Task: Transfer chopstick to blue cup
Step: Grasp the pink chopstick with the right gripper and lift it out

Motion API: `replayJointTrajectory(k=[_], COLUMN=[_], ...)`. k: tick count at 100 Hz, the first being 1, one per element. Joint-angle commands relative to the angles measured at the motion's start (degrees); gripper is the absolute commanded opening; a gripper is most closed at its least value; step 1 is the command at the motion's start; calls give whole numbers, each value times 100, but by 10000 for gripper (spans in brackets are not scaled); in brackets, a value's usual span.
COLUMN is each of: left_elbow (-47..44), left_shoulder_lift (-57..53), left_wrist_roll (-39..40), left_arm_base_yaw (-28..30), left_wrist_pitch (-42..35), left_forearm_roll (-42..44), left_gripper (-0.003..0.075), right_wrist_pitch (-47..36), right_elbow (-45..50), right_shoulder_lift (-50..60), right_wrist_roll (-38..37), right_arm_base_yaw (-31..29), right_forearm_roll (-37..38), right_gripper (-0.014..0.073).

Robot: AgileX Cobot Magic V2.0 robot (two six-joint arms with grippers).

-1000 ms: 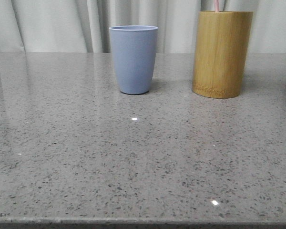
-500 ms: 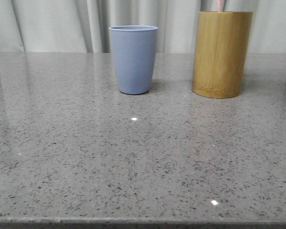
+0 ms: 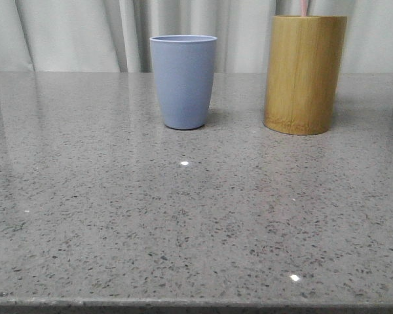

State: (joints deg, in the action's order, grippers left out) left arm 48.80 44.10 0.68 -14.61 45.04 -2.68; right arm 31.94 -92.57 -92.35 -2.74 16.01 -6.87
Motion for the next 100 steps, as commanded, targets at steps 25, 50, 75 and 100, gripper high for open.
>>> replayJointTrajectory(k=[25,50,75,100], left_elbow=[147,147,147,147], left_shoulder_lift=[-28,-28,-28,-28], left_wrist_roll=[70,70,70,70], left_arm_base_yaw=[6,6,6,6], left_wrist_pitch=[-388,-388,-388,-388], left_forearm_roll=[-41,-41,-76,-76], left_gripper=[294,294,294,294], right_wrist_pitch=[207,344,-13,-267], right_elbow=[-1401,-1960,-1955,-1955], right_shoulder_lift=[512,512,151,-393], right_wrist_roll=[50,50,50,50], right_arm_base_yaw=[219,641,1128,1262], right_forearm_roll=[-48,-307,-618,-618], right_gripper=[46,46,46,46])
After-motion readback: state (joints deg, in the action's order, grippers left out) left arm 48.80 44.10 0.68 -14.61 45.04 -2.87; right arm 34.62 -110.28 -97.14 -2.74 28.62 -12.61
